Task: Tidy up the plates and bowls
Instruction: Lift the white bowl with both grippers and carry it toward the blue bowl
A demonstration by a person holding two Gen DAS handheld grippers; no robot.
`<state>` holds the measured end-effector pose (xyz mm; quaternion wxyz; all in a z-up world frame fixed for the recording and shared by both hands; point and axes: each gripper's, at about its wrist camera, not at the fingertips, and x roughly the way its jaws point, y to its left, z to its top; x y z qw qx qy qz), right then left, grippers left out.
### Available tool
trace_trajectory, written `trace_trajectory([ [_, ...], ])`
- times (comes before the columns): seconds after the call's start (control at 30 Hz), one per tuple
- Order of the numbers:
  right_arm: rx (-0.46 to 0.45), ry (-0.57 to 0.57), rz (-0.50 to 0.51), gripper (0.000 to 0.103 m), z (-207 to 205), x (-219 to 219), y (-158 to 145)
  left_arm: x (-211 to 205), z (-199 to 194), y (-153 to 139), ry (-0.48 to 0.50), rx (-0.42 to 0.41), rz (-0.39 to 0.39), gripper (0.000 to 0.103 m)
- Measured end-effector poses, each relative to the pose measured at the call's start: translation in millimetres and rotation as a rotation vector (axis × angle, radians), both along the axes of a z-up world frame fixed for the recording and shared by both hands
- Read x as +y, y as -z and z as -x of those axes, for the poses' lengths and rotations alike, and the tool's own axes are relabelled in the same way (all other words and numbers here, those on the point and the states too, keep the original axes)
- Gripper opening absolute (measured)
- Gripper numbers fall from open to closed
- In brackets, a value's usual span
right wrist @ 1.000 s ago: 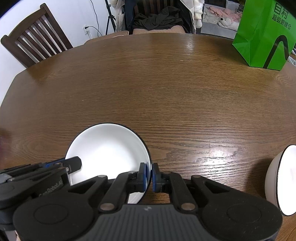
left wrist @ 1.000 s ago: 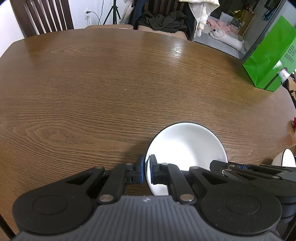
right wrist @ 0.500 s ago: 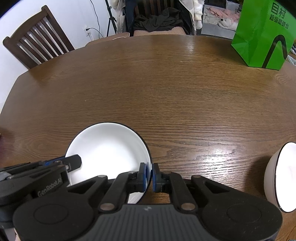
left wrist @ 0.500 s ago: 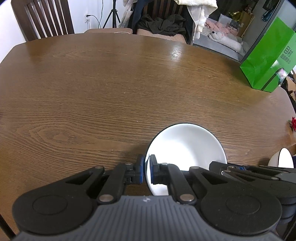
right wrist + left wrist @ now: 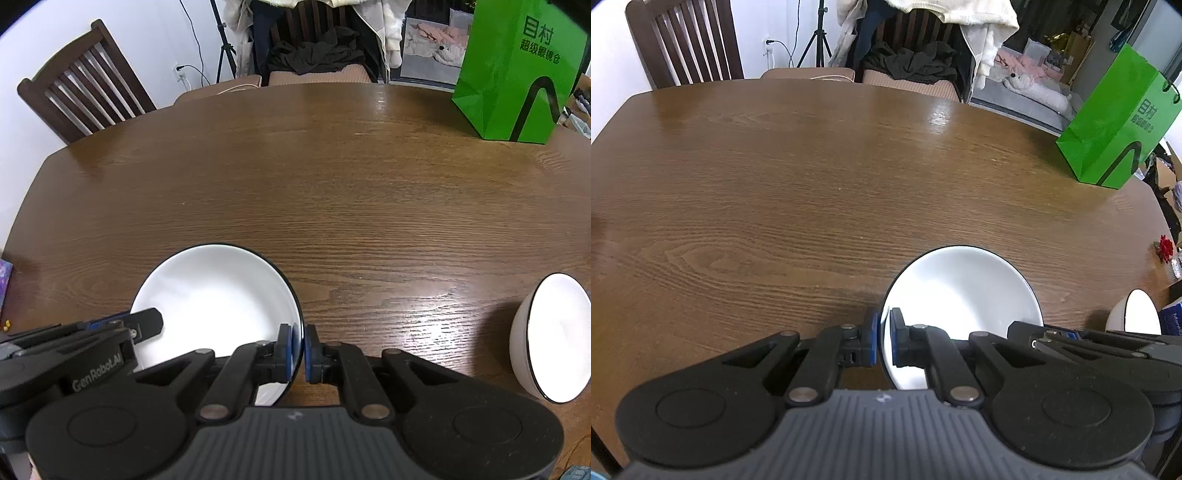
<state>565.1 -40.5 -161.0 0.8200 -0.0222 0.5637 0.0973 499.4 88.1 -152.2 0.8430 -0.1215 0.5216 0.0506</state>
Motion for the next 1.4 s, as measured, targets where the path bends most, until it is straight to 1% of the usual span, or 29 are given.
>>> trace_trajectory([
  [0.67,-0.051,-0.024,-0.013,0.007,57.1,1.1,-38.6,1.2,55.9,-36.7,-0.03,-0.051,0.001,0.007],
  [1.03,-0.064,-0.046,-0.019,0.007,90.1,6.2,-49.7,6.7,87.1,-49.7,-0.053,-0.071,-0.001,0.007],
  [1.4,-0.074,-0.06,-0.02,0.007,119.8,9.2,-55.7,8.4,118.5,-55.8,-0.063,-0.085,-0.01,0.007],
])
